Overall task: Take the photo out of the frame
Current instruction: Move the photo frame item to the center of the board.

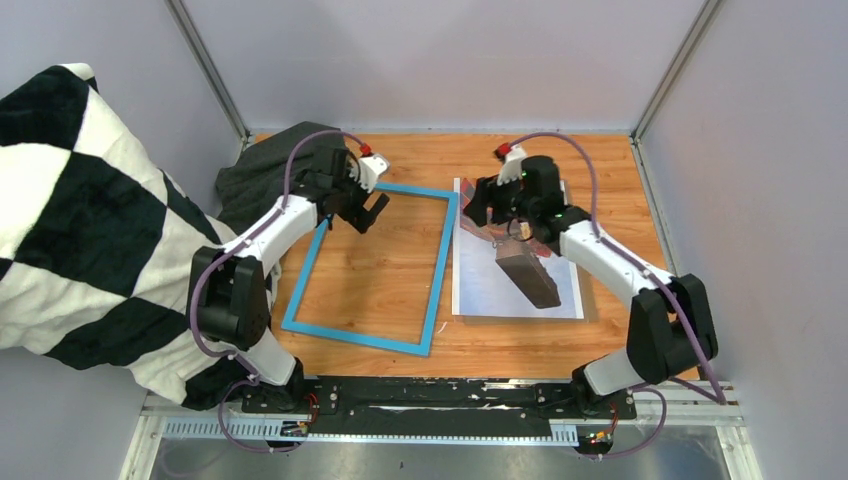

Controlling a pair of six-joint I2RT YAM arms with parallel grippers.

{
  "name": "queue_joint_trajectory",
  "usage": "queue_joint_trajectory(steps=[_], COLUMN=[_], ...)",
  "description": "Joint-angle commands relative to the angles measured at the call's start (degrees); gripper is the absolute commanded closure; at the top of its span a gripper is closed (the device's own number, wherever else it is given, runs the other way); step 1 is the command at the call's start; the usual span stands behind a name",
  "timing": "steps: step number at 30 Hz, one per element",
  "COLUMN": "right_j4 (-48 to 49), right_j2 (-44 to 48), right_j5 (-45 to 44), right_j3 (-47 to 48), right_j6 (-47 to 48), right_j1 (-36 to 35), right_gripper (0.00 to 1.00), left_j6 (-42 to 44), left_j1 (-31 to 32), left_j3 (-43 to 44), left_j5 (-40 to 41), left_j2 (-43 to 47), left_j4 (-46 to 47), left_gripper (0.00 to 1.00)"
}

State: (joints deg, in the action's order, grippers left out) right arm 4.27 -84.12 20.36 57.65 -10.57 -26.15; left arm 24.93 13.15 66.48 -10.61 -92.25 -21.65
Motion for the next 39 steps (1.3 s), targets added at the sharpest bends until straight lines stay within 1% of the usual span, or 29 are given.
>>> queue_joint_trajectory(steps=[1, 5, 8, 10, 13, 15, 19, 24, 27, 31, 33, 35, 39], right_j4=[-11.1, -14.7, -15.7, -15.9, -17.1, -18.8, -20.5, -19.9, -19.4, -17.8, -17.4, -17.6, -18.6], right_j2=[3.8, 6.3, 6.0, 4.1, -1.7, -5.4, -10.4, -11.6, -11.0, -10.5, -11.0, -11.6, -13.0], right_j5=[-1.2, -0.3, 2.3, 5.9, 10.1, 12.6, 14.9, 13.6, 13.6, 18.5, 19.7, 18.9, 13.9], right_j3=[3.4, 0.9, -2.0, -3.1, -2.3, -1.1, 0.2, -0.6, -0.7, -1.4, -1.6, -1.5, -1.1], right_j6=[4.4, 8.3, 7.8, 6.6, 5.4, 5.4, 6.2, 6.5, 6.2, 4.9, 5.2, 5.9, 6.7], right_j1=[9.3, 17.5, 22.7, 25.4, 31.1, 32.9, 33.6, 33.6, 33.6, 33.2, 32.2, 31.1, 30.4], right_gripper=[0.32, 0.32, 0.33, 0.34, 0.36, 0.38, 0.40, 0.40, 0.40, 0.41, 0.41, 0.41, 0.40], left_j6=[0.8, 0.7, 0.4, 0.1, -0.3, -0.2, -0.8, -2.4, -1.7, -1.2, -1.2, -1.3, -1.3], left_j1=[7.0, 14.0, 18.4, 20.9, 23.8, 25.2, 27.0, 27.8, 27.8, 27.8, 27.8, 27.8, 27.8], left_j3=[5.4, 13.3, 19.0, 22.5, 26.9, 29.0, 31.9, 35.8, 35.9, 34.6, 33.9, 33.6, 33.5], left_j5=[1.4, 2.9, 4.4, 5.4, 7.0, 8.4, 10.5, 13.9, 15.9, 17.4, 17.4, 17.5, 18.1], left_j2=[-2.9, -9.9, -14.8, -17.8, -21.5, -23.4, -26.2, -29.2, -30.4, -31.1, -31.2, -31.5, -32.2], left_j4=[-1.7, -4.1, -4.9, -5.7, -6.5, -6.8, -7.1, -8.5, -8.5, -8.2, -7.6, -7.3, -7.3], left_gripper=[0.00, 0.00, 0.00, 0.00, 0.00, 0.00, 0.00, 0.00, 0.00, 0.00, 0.00, 0.00, 0.00])
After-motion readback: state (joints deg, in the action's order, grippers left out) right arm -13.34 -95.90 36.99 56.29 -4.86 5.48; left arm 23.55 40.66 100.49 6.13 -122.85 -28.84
